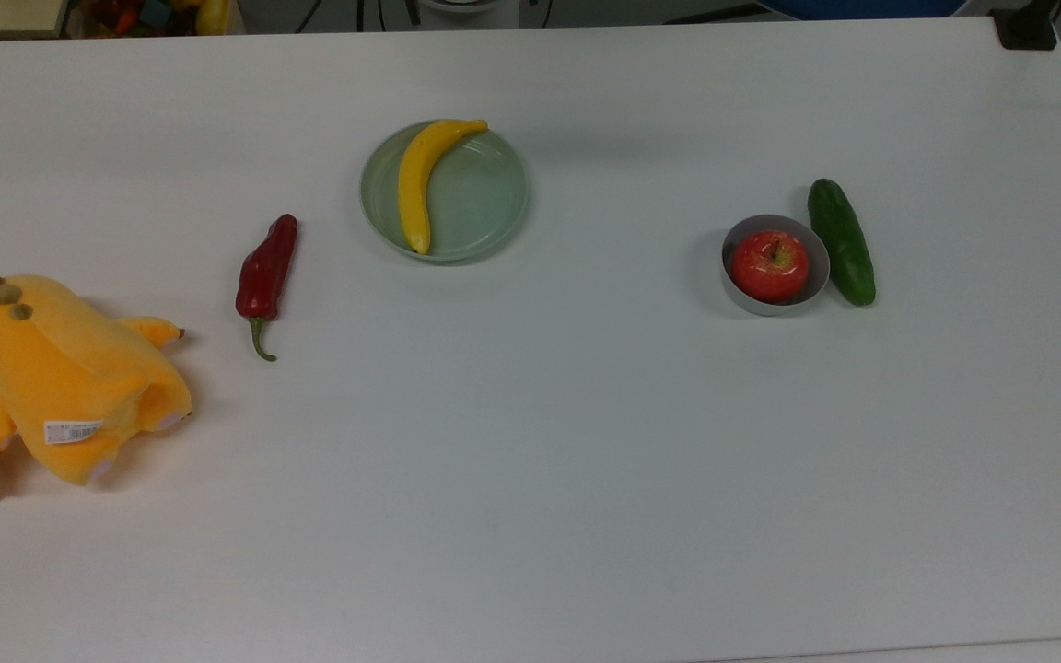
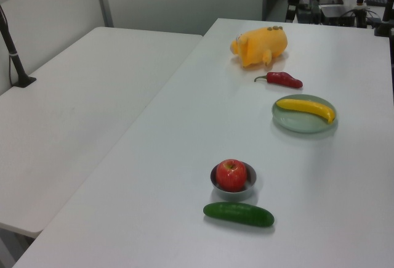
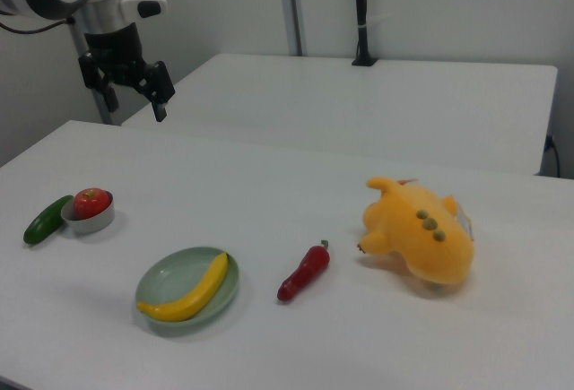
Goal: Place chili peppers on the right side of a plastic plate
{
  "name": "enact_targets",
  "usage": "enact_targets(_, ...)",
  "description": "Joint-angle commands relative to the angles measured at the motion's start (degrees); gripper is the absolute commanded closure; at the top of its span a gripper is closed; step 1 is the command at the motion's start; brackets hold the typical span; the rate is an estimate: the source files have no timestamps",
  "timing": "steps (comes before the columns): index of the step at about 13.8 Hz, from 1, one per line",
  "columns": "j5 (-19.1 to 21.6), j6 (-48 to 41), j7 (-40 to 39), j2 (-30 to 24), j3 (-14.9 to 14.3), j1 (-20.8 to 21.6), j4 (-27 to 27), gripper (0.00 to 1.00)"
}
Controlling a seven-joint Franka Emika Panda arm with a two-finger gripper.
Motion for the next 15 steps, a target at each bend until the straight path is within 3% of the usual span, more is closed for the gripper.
enact_targets(1,1.2,1.1,-1.3,-0.6,0.0,-0.1,-1.2,0.0)
enact_targets(15,1.2,0.5,-1.5,-0.7,0.0,-0.1,-1.3,0.0)
